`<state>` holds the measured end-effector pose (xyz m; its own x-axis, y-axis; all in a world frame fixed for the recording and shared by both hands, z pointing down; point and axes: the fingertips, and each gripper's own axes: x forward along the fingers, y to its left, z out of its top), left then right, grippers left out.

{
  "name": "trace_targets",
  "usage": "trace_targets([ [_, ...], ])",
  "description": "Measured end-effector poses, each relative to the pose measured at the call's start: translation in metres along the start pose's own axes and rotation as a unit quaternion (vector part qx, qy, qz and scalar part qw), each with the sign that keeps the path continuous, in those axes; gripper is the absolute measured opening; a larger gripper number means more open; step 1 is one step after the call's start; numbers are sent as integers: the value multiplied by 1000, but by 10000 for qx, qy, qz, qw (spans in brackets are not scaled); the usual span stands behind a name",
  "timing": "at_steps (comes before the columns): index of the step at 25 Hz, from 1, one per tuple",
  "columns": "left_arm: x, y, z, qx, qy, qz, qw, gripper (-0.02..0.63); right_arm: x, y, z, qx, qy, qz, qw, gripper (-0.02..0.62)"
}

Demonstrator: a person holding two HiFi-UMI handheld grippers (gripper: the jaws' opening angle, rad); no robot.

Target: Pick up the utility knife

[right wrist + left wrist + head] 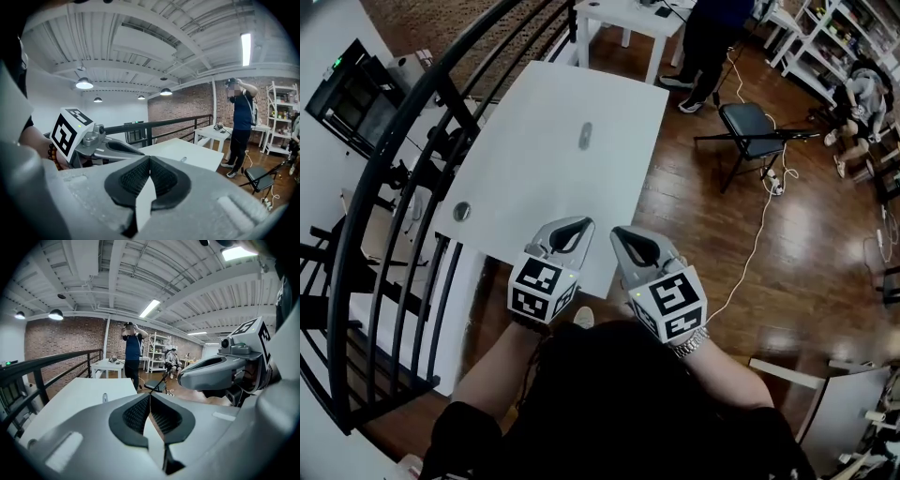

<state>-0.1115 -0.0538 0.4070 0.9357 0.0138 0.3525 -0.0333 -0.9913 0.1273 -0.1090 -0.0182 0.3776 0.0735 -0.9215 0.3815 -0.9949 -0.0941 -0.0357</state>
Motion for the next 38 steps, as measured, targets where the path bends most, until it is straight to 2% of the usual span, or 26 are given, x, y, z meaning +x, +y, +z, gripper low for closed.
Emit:
trace_targets([
  [6, 48, -13, 13, -30, 7, 565, 9984, 29, -9, -60, -6, -123, -133, 451, 9988, -8],
  [13, 104, -55, 35, -118, -75, 1210, 9925, 36, -48, -133, -15, -281, -182, 966, 9948, -8],
  [21, 132, -65, 44, -164, 30, 1710, 9851, 51, -63, -176, -10, -341, -330, 1371, 9894, -8],
  [29, 163, -15, 38, -379, 83, 2085, 9772, 94, -27, -209, -7, -514, -211, 1522, 9868, -8],
  [38, 216, 99, 26, -769, 176, 2451, 9663, 154, 71, -261, 18, -800, 176, 1646, 9830, -8],
])
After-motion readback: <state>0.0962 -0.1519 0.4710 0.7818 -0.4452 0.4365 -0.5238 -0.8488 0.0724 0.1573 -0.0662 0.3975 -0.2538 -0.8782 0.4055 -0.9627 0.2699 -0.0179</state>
